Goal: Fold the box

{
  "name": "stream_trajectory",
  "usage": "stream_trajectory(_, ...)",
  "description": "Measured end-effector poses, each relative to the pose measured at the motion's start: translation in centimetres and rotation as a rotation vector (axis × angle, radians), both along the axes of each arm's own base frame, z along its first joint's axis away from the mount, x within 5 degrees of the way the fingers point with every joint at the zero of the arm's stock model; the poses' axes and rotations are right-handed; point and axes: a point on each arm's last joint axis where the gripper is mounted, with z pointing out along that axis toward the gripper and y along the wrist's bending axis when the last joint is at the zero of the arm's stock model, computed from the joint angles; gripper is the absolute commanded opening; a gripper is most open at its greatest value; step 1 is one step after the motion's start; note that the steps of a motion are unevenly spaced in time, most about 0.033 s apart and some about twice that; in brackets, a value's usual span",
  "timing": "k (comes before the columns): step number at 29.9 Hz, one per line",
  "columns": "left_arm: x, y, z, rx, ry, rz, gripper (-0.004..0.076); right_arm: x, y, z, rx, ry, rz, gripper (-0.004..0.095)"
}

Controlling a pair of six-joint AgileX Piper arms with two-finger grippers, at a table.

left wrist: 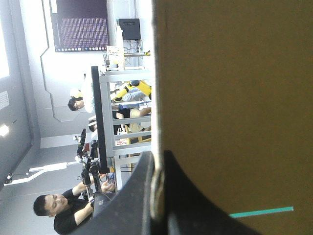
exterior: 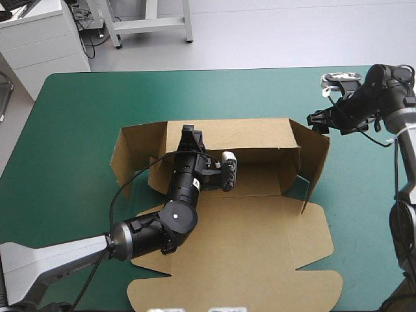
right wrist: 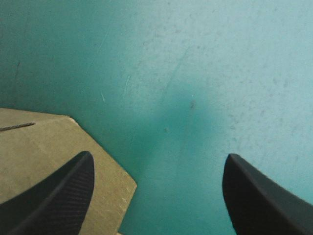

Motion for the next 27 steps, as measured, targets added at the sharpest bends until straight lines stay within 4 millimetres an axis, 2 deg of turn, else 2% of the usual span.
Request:
stream_trajectory(14,0.0,0.0,0.0,0.001,-0.002,0.004,-0.0032,-5.6,0.9,-0.1,0.055,0.015,0.13,0.0671)
stream_trajectory(19,0.0,0.0,0.0,0.0,-0.001,0.003,-0.0032,-6.5,1.3,-0.6,0.083,0.025,0.177,0.0671)
stream_trajectory(27,0.0,0.0,0.0,-0.001,0.001,0.006,-0.0032,-7.5,2.5,-3.0,0.208,0.067,0.279,0.0669)
